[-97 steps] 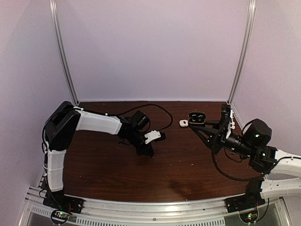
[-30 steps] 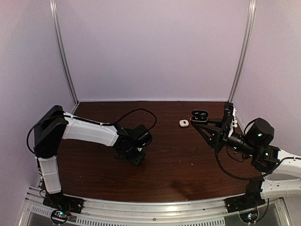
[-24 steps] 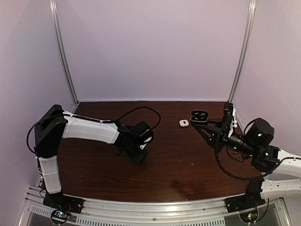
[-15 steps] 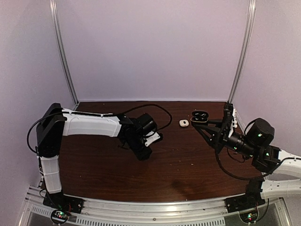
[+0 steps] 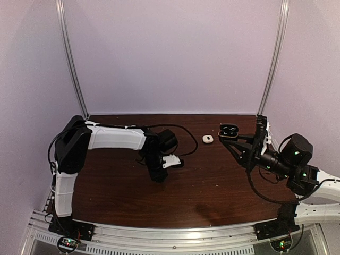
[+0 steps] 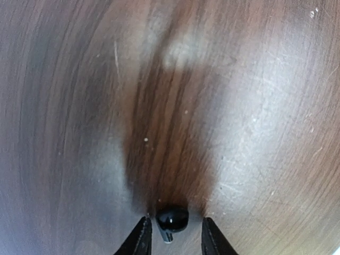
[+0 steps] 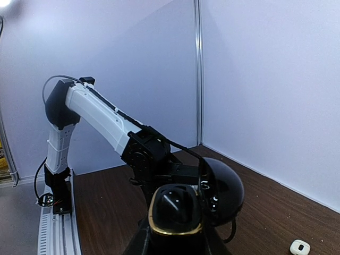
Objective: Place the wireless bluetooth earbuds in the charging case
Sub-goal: Pick up the left earbud from the center of the board.
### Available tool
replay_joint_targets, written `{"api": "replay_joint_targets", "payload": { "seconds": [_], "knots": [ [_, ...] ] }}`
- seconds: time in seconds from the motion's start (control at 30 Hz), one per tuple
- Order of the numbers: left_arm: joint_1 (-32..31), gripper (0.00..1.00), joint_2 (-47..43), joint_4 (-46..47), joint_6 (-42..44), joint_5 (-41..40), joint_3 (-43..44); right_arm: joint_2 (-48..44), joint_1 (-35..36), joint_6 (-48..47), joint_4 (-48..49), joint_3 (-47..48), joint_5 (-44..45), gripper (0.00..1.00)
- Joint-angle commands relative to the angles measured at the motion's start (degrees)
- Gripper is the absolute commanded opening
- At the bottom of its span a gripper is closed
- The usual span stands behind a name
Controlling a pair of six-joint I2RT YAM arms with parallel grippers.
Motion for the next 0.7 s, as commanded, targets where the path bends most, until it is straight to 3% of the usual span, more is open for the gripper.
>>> {"api": "replay_joint_targets", "payload": {
  "seconds": [0.0,0.67],
  "knots": [
    [-0.1,0.34,1.9,-0.9,2.9,1.1,3.2,-0.2,-0.4,-0.1,0.0,1.2,0.9,0.0],
    [0.7,0.11,1.8,-0.6,1.3,-1.0,4.2,1.5,-0.4,-0.3,1.1,1.2,1.0,0.0]
  ]
}}
